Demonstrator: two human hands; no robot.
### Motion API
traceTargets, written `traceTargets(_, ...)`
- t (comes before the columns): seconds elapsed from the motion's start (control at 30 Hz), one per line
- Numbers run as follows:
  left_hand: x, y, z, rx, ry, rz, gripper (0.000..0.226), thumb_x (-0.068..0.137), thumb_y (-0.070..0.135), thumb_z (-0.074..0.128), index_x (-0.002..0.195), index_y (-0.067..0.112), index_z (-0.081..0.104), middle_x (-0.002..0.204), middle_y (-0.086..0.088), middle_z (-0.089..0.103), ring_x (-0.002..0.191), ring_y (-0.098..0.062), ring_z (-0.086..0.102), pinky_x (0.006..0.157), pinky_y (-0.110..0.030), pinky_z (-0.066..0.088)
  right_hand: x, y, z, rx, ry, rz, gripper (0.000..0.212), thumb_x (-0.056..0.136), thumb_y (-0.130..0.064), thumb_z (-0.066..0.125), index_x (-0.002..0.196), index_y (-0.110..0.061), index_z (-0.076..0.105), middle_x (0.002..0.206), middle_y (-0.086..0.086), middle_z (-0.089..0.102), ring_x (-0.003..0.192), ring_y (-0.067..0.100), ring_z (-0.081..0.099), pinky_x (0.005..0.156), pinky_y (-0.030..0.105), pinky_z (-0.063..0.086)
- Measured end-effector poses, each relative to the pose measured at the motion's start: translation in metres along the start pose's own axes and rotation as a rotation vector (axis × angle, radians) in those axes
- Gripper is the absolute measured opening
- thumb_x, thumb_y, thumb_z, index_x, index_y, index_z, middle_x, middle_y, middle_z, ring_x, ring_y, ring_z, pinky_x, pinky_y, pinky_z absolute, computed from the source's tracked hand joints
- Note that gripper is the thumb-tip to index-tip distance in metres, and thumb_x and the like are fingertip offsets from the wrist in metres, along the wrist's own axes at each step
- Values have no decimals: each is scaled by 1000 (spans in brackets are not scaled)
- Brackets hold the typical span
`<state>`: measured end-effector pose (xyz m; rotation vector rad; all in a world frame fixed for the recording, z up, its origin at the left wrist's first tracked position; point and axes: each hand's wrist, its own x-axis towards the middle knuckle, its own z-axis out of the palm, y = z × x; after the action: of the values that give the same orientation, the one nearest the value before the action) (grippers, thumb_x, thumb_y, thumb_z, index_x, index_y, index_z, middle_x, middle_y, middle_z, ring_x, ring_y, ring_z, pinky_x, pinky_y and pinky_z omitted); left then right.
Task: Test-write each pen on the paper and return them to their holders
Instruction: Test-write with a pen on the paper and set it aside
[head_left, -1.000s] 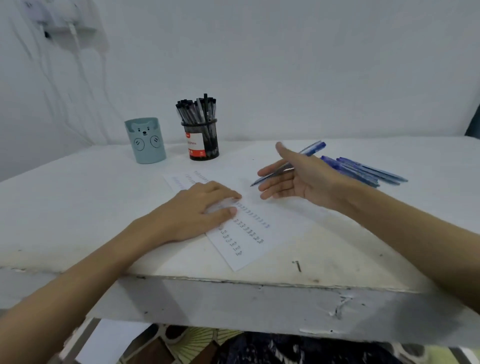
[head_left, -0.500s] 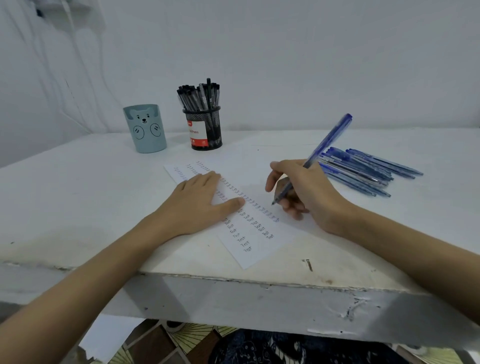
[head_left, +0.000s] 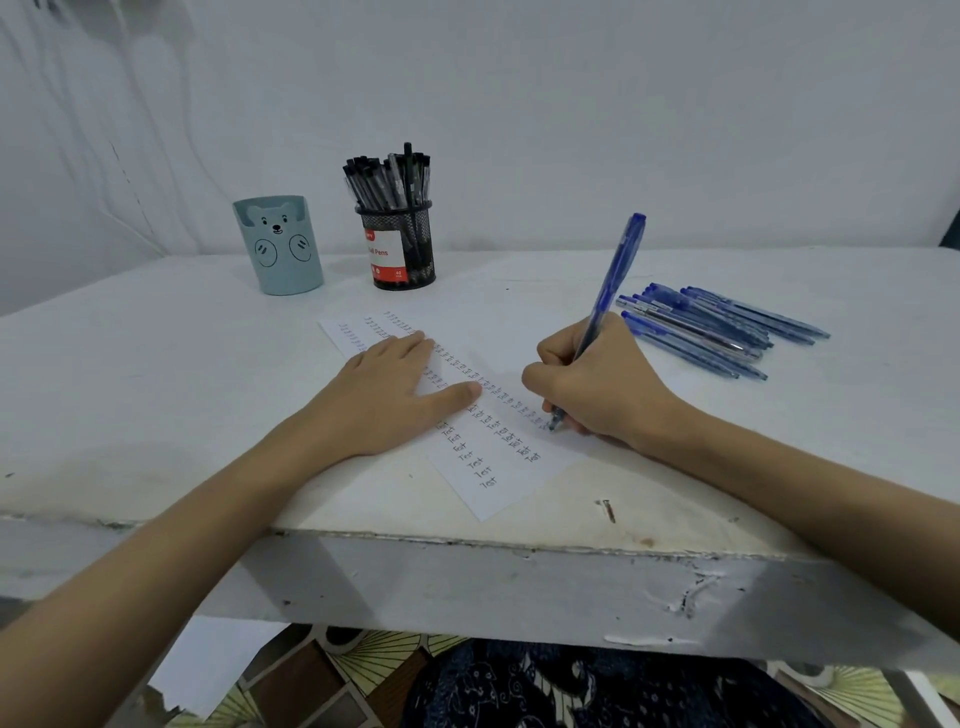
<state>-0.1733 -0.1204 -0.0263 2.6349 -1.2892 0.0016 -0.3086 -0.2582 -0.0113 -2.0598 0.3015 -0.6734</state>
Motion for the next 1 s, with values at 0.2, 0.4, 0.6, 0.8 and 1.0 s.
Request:
traceTargets(0.2,0,0,0,-2,-9,-11,93,77,74,25,148,15,19,157,2,15,143,-13,13,115,-32,11,1,2,3,-21,-17,-49,55,74,8,51,40,-22,20,40,-6,14,42,17,25,50,29,36)
traceTargets(0.4,0,1,-1,-2,-15,-11,93,77,73,25,149,15,18,157,1,14,143,-14,13,116,-33,11,2,1,3,-13,-10,-49,53,74,7,50,42,-21,19,40,-6,13,49,20,27,47,29,35)
traceTargets(0.6,0,1,-1,0,-5,-2,88,81,70,29,148,14,19,157,1,15,143,-14,13,115,-32,11,2,0,1,-24,-9,-33,53,75,7,50,42,-20,19,41,-5,13,47,20,28,45,24,35)
traceTargets(0.8,3,-3,1,2,-4,-2,101,71,82,24,148,16,21,156,2,18,142,-15,16,116,-33,13,1,-1,3,-31,5,-53,52,75,7,50,43,-20,18,41,-8,12,47,19,21,53,35,41)
traceTargets(1.0,3,-3,1,4,-1,8,101,73,85,25,147,15,24,156,1,20,142,-15,18,115,-33,15,1,-1,2,-38,15,-32,53,75,7,50,43,-20,18,39,-8,13,37,14,23,53,35,40)
